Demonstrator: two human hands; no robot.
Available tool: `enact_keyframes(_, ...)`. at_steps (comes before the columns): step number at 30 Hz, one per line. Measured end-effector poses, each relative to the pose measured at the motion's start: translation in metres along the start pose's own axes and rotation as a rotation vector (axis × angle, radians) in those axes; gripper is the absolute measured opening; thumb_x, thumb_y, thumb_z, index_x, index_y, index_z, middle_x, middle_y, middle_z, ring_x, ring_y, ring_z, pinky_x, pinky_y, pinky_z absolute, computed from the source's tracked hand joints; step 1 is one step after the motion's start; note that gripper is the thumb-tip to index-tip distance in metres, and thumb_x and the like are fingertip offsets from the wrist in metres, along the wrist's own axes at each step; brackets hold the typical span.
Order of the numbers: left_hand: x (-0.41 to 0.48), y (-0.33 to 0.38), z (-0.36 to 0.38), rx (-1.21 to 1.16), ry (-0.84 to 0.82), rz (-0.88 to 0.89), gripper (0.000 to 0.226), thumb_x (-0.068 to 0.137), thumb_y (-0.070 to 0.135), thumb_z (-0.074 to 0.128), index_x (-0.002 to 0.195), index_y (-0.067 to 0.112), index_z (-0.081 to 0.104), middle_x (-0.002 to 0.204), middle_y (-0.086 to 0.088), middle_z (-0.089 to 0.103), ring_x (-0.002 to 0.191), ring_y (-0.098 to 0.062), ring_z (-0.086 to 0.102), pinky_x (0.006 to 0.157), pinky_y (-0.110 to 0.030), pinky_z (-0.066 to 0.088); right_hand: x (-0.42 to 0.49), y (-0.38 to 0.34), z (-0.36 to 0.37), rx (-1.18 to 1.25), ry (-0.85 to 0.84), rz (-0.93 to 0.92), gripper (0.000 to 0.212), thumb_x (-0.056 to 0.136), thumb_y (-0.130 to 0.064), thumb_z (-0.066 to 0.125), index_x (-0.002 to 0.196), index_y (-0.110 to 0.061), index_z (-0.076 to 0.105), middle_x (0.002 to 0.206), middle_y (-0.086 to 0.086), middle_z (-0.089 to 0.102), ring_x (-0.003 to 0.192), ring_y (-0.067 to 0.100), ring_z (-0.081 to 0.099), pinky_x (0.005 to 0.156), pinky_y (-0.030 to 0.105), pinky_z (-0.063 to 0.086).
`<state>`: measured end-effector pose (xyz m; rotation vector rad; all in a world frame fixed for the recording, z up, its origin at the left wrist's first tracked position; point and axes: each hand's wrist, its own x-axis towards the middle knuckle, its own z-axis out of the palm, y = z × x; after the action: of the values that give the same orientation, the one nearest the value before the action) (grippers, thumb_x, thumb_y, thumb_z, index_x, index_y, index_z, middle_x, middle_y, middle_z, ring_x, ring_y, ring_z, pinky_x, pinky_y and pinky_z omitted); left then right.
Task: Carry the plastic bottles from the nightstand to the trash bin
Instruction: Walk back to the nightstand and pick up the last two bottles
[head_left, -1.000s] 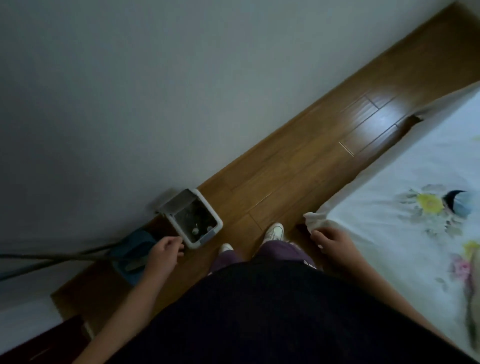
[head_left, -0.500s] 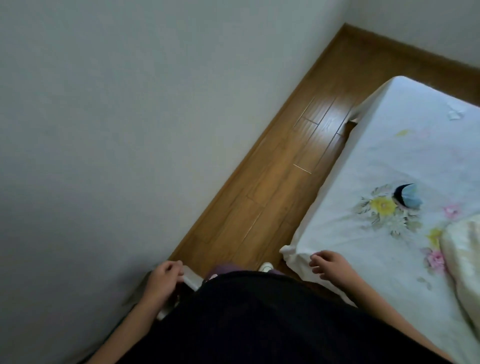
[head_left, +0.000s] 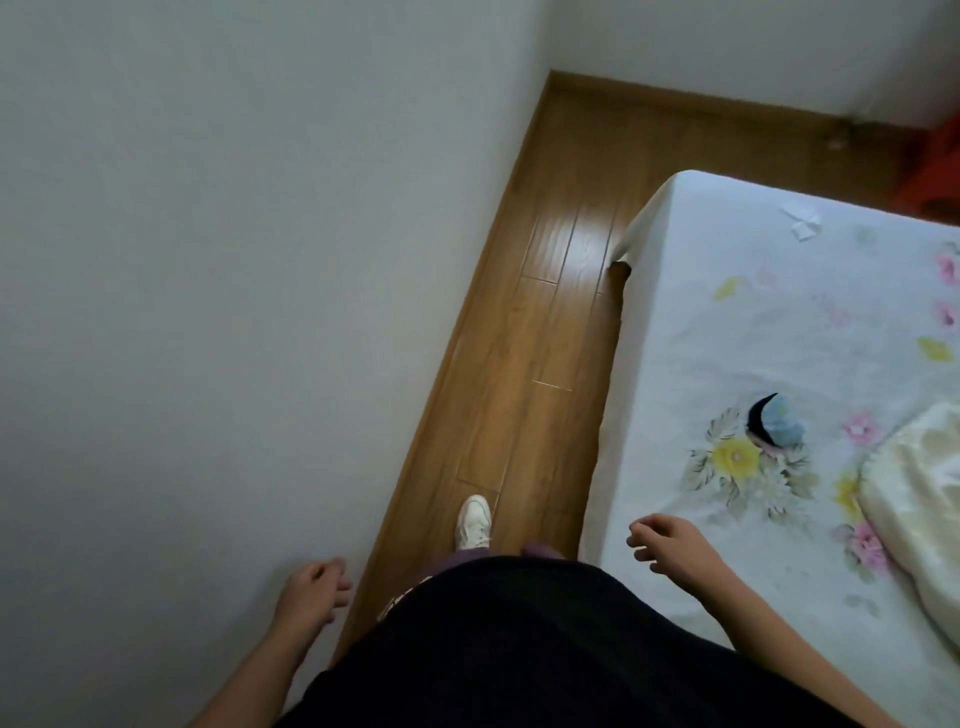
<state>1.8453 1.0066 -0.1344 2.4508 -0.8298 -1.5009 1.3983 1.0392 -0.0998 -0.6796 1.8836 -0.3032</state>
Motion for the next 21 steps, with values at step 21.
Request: enact_keyframes(21,0.131,0.462,0.123,0.328,-0.167,0.260,0.026,0.101,0.028,0.054,0.089,0.008,0.067,0.090,-0.014,0.073,0.071,-0.025,0.066,0.061,-0.030,0.047,0.219,-0.120,-0.175,0.269,0.154,0.264,0.015,0.092,-0.009,0.057,0.095,0.001,0.068,0.081,0.010,0.073,0.066,0.022,0.065,0.064,0.036,0.048)
